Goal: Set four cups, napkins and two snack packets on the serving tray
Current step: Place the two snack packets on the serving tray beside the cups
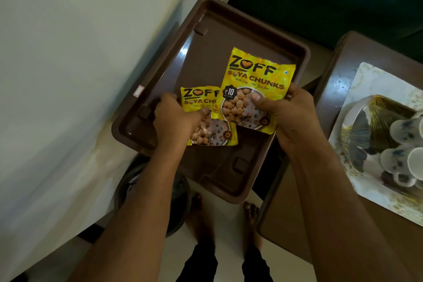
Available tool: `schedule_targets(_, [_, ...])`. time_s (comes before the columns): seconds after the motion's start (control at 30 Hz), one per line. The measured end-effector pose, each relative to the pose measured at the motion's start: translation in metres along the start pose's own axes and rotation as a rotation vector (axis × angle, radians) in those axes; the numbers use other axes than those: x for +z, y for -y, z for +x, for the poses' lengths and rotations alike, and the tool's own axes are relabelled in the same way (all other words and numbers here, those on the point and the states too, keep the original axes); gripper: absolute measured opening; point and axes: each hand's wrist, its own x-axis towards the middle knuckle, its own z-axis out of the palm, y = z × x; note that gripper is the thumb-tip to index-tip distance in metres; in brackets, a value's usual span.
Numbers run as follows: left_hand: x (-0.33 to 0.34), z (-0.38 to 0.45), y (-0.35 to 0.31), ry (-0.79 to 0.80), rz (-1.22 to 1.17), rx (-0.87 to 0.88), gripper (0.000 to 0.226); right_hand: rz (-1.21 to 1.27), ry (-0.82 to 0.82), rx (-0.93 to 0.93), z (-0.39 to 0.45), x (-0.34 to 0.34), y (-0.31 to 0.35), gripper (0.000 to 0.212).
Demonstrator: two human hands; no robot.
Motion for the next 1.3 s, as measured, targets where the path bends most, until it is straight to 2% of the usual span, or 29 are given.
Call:
schedule_targets(0.13, [-0.002,0.006,0.005,0.144,-0.314,-0.149,0.030,0.018,0.028,0.038,-0.004,-0.006,-0.001,0.041])
schedule_targets(0.2, [-0.006,0.005,0.004,0.210,-0.419,-0.202,0.022,0.037,0.056,0.070,-0.007,-0.009,0.000,0.040])
schedule_targets(0.43, [-0.027,-0.003,0.001,0.236,-0.524,-0.163,0.036,0.153,0.104,0.100,-0.023,-0.016,0.004,0.031])
schedule_targets(0.57, [-0.035,-0.013,-0.006,0.283,-0.647,-0.143,0.026,0.162,0.066,0.091,-0.028,-0.020,0.007,0.031])
schedule_targets(0.7, [-0.033,-0.026,-0.014,0.213,-0.599,-0.056,0.014,0.135,0.048,0.080,-0.033,-0.035,0.009,0.033])
schedule_targets(0.77, [-0.029,-0.035,-0.020,0.206,-0.588,-0.010,0.017,0.130,0.037,0.073,-0.035,-0.047,0.010,0.035])
schedule_targets(0.9, [-0.014,-0.057,-0.031,0.218,-0.616,0.040,0.013,0.122,0.029,0.052,-0.043,-0.077,0.012,0.041])
schedule_targets(1.0, [0.010,-0.078,-0.039,0.289,-0.657,0.089,0.029,0.117,0.011,0.032,-0.045,-0.109,0.008,0.043])
schedule_targets(1.13, [0.042,-0.099,-0.052,0.344,-0.608,0.129,0.031,0.139,-0.006,0.006,-0.048,-0.154,0.008,0.020])
schedule_targets(1.3, [0.085,-0.127,-0.079,0.378,-0.548,0.128,0.036,0.150,-0.076,-0.013,-0.057,-0.211,0.012,0.016])
